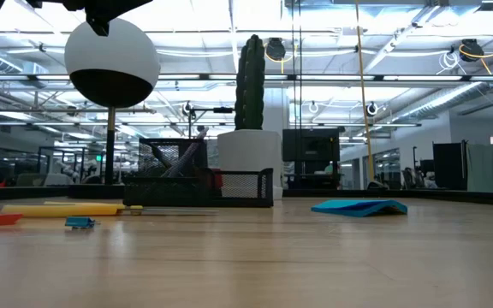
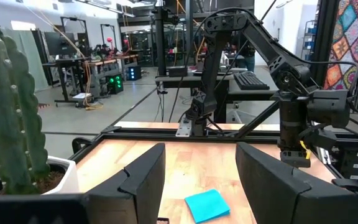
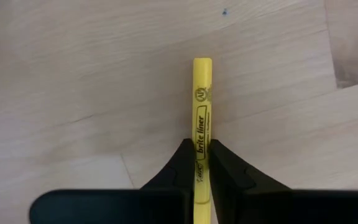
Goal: Pick and place office supplies into organizer
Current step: Put the yellow pen into the desk organizer
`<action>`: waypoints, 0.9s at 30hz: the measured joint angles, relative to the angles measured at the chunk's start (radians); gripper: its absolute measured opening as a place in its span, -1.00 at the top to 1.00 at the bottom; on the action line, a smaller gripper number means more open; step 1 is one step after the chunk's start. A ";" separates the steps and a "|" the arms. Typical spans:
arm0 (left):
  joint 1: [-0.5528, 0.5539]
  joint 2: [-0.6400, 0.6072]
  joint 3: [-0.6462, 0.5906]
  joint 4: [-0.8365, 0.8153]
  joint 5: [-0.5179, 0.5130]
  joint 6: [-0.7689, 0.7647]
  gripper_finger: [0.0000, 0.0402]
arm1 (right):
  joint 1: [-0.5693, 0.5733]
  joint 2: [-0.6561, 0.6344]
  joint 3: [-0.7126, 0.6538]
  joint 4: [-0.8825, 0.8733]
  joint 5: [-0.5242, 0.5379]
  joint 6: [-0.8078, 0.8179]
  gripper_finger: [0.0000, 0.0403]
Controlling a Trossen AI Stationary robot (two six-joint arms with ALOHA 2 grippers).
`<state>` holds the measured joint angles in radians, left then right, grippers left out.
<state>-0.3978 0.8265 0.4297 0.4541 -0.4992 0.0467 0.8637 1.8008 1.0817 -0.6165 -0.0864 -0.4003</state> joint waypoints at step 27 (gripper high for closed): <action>0.000 0.000 0.000 0.006 0.001 0.001 -0.01 | -0.132 -0.052 0.225 -0.164 0.143 -0.011 0.92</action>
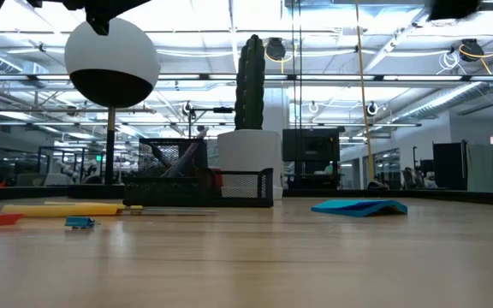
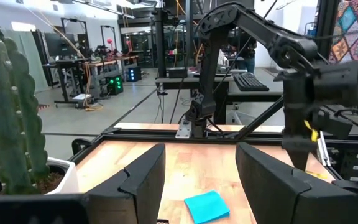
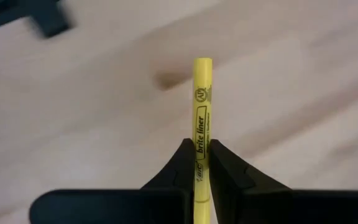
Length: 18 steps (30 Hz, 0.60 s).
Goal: Pick and place office supplies into organizer
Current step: Put the yellow pen into the desk organizer
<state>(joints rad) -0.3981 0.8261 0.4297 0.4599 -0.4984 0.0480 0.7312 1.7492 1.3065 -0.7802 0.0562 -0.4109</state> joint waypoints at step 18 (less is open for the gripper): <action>0.000 0.000 0.000 0.008 0.002 -0.017 -0.01 | -0.171 -0.082 0.009 0.381 0.473 -0.016 0.92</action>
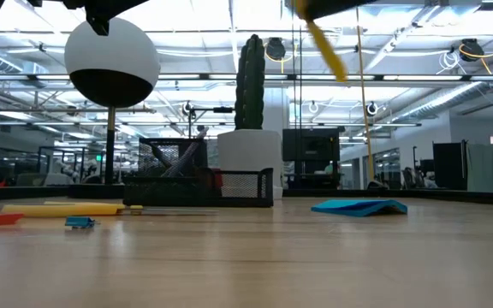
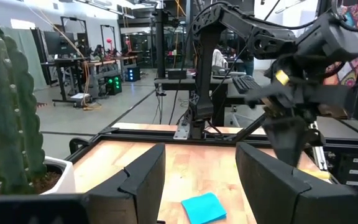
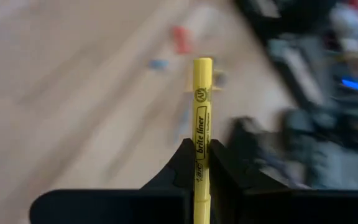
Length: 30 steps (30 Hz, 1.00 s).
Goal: Pick and place office supplies into organizer
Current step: Put the yellow pen into the desk organizer
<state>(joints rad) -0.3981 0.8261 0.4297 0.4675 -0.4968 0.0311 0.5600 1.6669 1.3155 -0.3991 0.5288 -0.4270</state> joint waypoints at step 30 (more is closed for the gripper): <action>0.000 0.000 0.000 -0.200 0.058 0.167 -0.01 | -0.272 -0.006 -0.178 1.040 -0.187 0.070 0.92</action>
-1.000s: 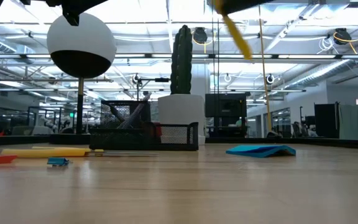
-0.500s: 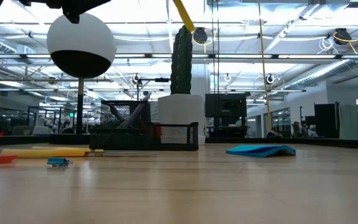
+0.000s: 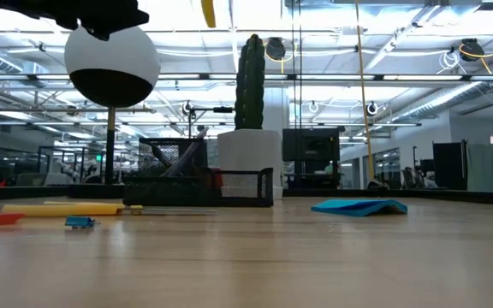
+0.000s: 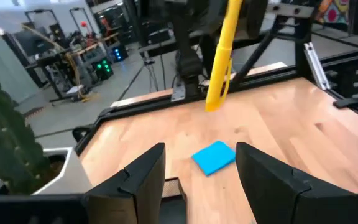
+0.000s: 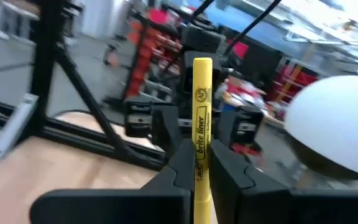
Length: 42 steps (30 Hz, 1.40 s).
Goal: Pick and place office supplies into organizer
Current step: Put the yellow pen into the desk organizer
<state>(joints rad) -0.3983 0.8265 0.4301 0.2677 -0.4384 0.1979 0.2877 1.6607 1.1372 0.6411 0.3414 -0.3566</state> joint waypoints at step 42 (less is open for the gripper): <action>0.097 0.465 0.235 0.272 0.211 -0.027 0.01 | -0.085 0.002 -0.123 0.319 -0.321 0.060 0.92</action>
<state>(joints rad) -0.3016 1.2919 0.6655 0.5397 -0.2274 0.1707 0.2024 1.6623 1.0145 0.9604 0.0204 -0.2966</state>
